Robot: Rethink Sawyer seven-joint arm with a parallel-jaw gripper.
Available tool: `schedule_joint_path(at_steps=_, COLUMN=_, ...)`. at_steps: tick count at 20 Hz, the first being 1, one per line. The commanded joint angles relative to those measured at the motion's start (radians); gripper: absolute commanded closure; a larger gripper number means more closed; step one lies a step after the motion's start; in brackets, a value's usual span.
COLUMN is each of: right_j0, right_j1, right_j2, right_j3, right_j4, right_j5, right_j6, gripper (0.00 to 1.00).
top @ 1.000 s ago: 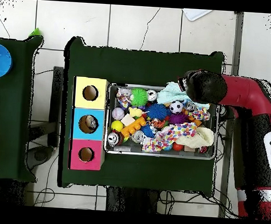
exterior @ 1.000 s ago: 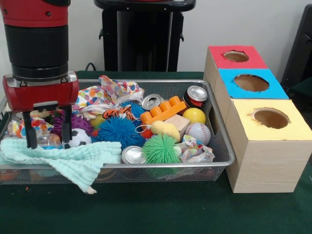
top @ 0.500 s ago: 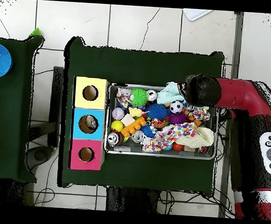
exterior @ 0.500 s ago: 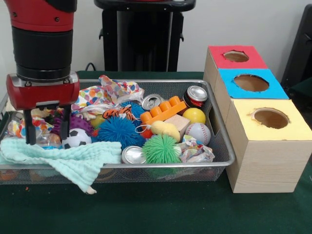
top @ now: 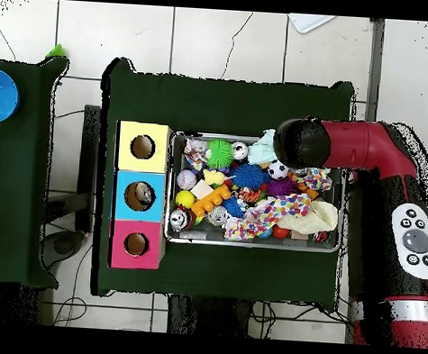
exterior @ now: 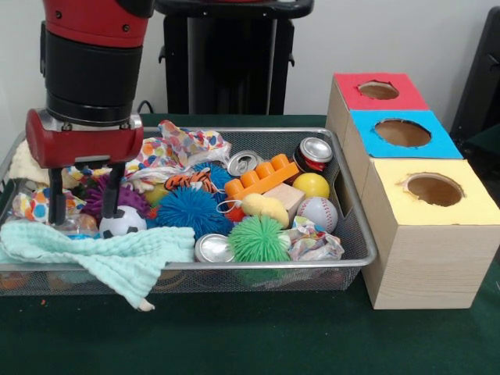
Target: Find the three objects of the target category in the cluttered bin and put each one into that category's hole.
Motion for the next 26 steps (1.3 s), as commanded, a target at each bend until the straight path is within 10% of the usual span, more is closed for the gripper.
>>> schedule_joint_path(at_steps=1, right_j0=0.021, right_j1=0.007, right_j2=-0.070, right_j3=0.072, right_j4=-0.052, right_j5=-0.053, right_j6=0.058, gripper=0.00)
schedule_joint_path(at_steps=26, right_j0=0.042, right_j1=0.058, right_j2=-0.142, right_j3=0.092, right_j4=-0.012, right_j5=-0.065, right_j6=0.038, gripper=0.00)
